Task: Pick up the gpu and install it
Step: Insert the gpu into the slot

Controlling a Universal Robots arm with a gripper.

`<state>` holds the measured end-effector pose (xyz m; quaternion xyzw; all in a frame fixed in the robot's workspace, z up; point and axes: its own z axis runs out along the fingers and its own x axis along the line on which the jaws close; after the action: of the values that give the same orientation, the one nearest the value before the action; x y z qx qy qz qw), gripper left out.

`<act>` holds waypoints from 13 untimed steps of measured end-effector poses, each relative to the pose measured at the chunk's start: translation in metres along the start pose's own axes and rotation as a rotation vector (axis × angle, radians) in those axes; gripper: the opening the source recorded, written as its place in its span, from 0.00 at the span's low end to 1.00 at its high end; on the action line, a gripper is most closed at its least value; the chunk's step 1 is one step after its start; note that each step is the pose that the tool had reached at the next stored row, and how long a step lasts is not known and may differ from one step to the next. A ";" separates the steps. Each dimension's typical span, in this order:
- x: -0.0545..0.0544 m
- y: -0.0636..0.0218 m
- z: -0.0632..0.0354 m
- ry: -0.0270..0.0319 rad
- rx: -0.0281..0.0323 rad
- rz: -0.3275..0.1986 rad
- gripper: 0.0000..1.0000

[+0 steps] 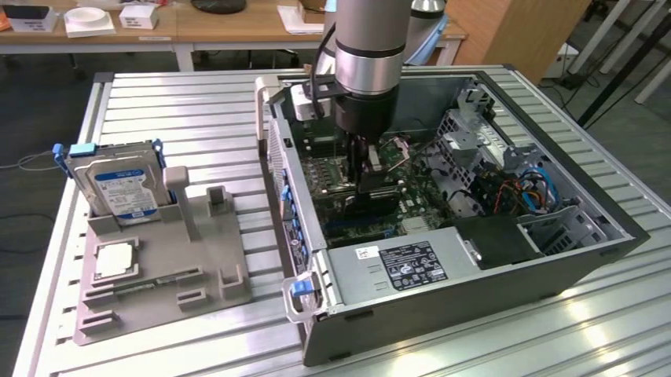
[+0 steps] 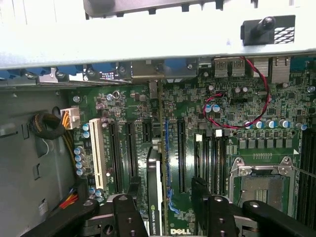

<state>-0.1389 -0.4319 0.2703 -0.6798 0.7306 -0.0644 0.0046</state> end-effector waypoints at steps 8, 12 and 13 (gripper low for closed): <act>0.000 0.0000 0.0000 -0.0001 0.0000 0.000 0.15; 0.000 0.0000 0.0000 -0.0001 0.0001 0.000 0.15; 0.000 0.0000 0.0000 -0.0001 0.0000 0.000 0.15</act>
<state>-0.1389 -0.4318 0.2703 -0.6798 0.7306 -0.0644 0.0046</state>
